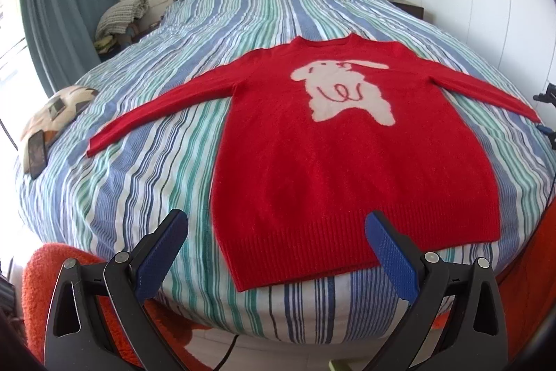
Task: Fold small clothes
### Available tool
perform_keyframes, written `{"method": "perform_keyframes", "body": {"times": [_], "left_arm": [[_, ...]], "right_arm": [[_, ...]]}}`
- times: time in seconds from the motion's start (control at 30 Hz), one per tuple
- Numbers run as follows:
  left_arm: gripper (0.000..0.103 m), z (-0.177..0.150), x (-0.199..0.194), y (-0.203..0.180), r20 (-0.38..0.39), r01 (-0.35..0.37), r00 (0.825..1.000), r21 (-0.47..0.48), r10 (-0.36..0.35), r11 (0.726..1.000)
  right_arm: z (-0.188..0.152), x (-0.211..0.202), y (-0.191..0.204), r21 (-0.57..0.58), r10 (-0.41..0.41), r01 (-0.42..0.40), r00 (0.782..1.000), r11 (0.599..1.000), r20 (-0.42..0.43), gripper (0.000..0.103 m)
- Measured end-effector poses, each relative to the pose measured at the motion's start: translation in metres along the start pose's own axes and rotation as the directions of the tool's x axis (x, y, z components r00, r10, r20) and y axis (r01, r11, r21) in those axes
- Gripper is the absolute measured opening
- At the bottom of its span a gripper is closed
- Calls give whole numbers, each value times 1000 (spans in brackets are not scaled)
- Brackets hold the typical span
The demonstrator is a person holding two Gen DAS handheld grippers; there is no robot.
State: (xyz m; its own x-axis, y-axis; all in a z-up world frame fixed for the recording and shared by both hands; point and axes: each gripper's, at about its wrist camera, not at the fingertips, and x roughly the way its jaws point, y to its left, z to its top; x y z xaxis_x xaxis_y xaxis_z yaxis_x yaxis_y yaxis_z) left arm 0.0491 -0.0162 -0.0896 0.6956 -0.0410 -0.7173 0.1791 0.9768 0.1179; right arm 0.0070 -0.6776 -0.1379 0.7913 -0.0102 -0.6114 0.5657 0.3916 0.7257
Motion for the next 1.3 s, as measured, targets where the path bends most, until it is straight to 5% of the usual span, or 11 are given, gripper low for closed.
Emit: {"method": "perform_keyframes", "body": {"times": [0.1,0.2,0.3,0.43,0.6,0.77,0.87,0.93,1.0,1.2,1.3], "left_arm": [[102,-2,4,1,-17,-22,1000,2,22,1000],[102,-4,8,2,-34,-27,999,-4,27,1000],[102,-4,9,2,-33,-24,999,-5,24,1000],[102,-2,10,1,-33,-9,999,-2,9,1000],[102,3,9,-2,-21,27,999,-20,-27,999],[102,1,-1,2,14,18,1000,-11,-18,1000],[102,1,-1,8,12,10,1000,-28,-9,1000],[102,2,1,13,4,7,1000,-50,-7,999],[102,2,2,18,-1,11,1000,-74,-12,997],[102,4,13,22,-43,33,998,-119,-38,992],[102,2,18,20,-64,28,997,-120,-36,992]], "right_arm": [[6,22,-3,38,-3,3,1000,999,-15,62],[7,33,6,-9,-58,57,997,998,-46,5],[6,21,35,-101,-115,116,993,988,16,5],[-10,5,133,-322,7,0,1000,947,22,5],[-79,19,289,-553,194,-256,966,793,-170,5],[-173,85,380,-600,221,-392,914,698,-339,5],[-220,141,391,-479,226,-492,830,727,-510,22],[-236,168,382,-382,212,-495,784,780,-583,58],[-234,179,366,-310,240,-501,760,808,-604,57],[-204,198,303,-348,75,-353,788,868,-611,57],[-194,222,248,-422,-154,-117,818,899,-555,56]]}}
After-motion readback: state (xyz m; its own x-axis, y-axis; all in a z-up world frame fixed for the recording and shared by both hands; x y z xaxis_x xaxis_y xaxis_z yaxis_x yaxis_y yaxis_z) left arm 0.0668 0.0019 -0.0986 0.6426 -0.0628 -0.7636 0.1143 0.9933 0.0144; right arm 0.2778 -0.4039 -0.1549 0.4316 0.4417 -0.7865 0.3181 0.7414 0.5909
